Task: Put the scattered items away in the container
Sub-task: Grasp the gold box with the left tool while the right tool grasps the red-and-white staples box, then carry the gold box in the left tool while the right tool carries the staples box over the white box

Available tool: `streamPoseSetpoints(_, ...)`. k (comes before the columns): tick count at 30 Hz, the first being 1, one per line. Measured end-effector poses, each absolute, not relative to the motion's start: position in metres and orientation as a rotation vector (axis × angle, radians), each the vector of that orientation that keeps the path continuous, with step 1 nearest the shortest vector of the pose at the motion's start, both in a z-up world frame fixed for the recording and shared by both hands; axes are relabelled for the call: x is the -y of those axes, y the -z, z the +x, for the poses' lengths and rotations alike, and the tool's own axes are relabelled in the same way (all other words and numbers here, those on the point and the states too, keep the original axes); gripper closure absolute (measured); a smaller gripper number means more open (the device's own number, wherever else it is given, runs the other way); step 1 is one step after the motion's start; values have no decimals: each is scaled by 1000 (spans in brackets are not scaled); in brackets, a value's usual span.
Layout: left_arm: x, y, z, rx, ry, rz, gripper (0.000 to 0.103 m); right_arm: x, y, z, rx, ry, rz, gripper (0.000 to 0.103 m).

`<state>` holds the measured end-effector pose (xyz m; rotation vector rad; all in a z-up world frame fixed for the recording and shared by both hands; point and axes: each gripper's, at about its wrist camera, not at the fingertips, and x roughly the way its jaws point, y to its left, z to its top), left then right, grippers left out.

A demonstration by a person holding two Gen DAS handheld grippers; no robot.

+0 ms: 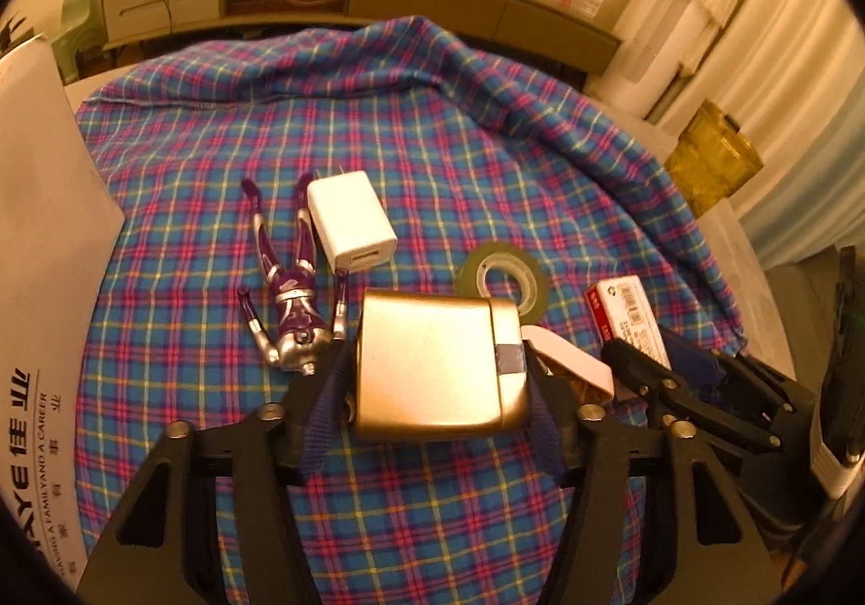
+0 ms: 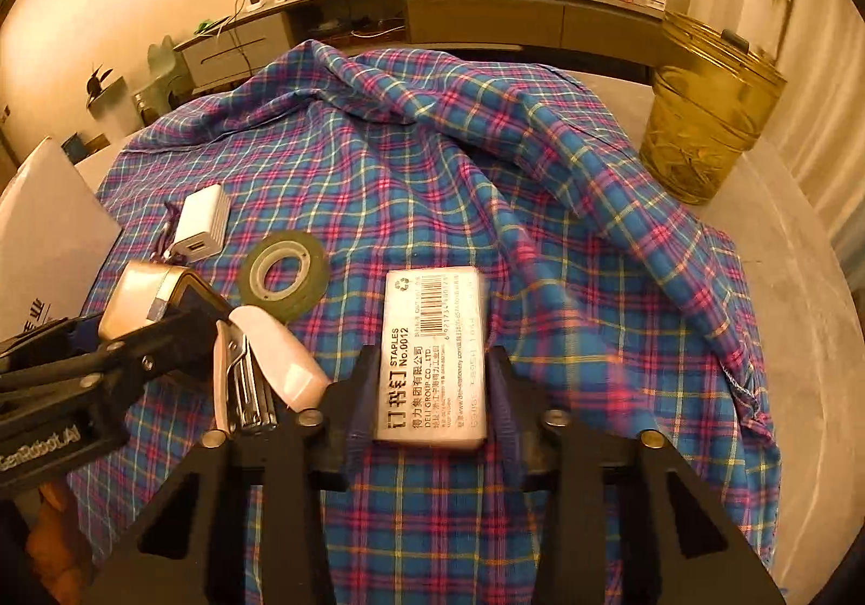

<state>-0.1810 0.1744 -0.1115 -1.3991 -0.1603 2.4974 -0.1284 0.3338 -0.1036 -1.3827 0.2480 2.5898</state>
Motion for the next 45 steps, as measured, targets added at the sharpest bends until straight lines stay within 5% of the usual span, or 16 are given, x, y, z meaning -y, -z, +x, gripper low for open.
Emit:
streamPoseSetpoints(29,-126,72,-146,260,-2521,-1313,49,-372,70,-101,-677,-2651,-1223,63)
streamPoseSetpoints(45,-112,39,-106,221,-2569,-1227,48,-311,42,-84,-618,-2822,-1247,64)
